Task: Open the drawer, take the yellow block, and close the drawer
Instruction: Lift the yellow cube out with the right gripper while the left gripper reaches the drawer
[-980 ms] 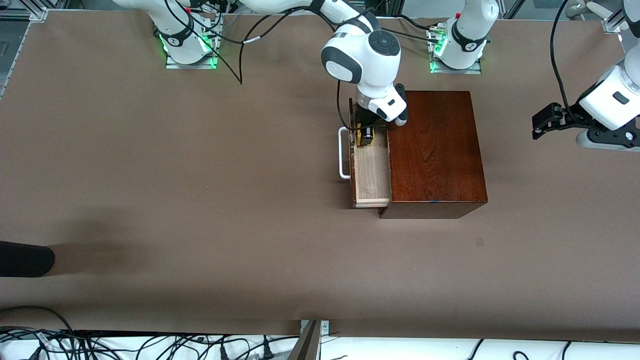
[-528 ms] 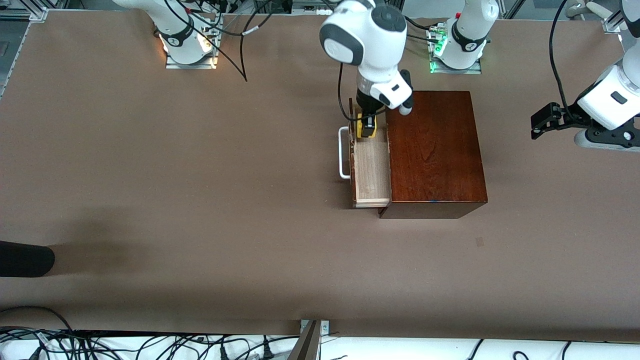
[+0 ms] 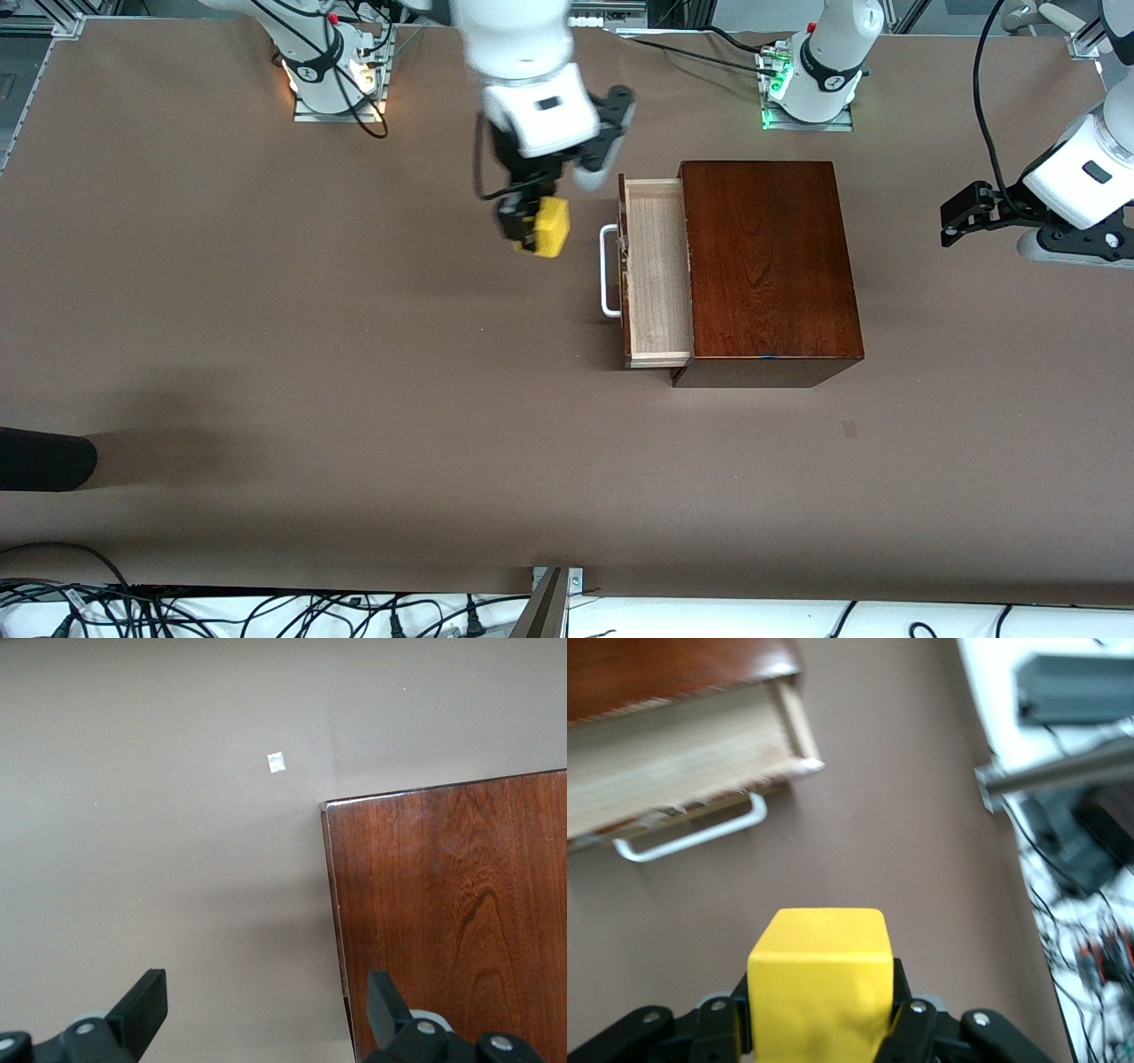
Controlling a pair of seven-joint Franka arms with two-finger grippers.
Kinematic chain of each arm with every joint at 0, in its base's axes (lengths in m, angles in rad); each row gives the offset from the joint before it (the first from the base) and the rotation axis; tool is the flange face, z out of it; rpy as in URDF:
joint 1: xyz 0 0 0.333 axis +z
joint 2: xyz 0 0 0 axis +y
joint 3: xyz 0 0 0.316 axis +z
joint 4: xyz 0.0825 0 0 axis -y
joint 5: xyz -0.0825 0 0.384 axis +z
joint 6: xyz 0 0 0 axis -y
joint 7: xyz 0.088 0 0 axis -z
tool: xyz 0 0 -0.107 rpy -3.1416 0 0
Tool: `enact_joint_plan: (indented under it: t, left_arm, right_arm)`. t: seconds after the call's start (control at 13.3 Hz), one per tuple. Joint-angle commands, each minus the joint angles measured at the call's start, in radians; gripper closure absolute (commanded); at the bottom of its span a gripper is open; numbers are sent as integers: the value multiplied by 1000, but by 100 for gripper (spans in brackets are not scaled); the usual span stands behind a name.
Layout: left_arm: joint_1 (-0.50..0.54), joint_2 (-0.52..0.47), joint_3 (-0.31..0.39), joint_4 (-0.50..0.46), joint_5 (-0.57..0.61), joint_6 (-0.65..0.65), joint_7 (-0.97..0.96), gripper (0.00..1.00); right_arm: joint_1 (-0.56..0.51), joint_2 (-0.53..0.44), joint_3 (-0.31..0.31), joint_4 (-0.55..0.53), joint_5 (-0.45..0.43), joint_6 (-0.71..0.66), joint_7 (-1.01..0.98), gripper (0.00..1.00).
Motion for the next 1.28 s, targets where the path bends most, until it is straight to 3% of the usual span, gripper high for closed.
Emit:
enact_joint_plan:
  t: [0.0,0.15,0.45,0.6,0.83,0.9,1.21]
  left_arm:
    - [-10,12,-22,37,-24,-25,9,0]
    - [-23,10,-35,36,-26,-36,6,0]
    - [-53,45,-153,35,-26,-108,20,0]
    - [-56,90,-250,43,-26,-105,21,0]
    - [-86,246,-441,123,-10,-88,23,0]
    - [-115,287,-474,126,-10,-38,23,0]
    - [-282,395,-479,128,-12,124,91,0]
  right_arm:
    - [-154,-104,12,-113,109,-12,9,100]
    - [-264,-178,7,-219,183,-3,11,100]
    - [-415,-284,-3,-440,187,33,79,100]
    - [-432,-302,-32,-518,187,89,101,100]
    - [-478,-303,-43,-667,187,150,193,100]
    - [-489,-303,-43,-720,187,199,220,100]
    - [-509,-289,-43,-909,187,361,251,100]
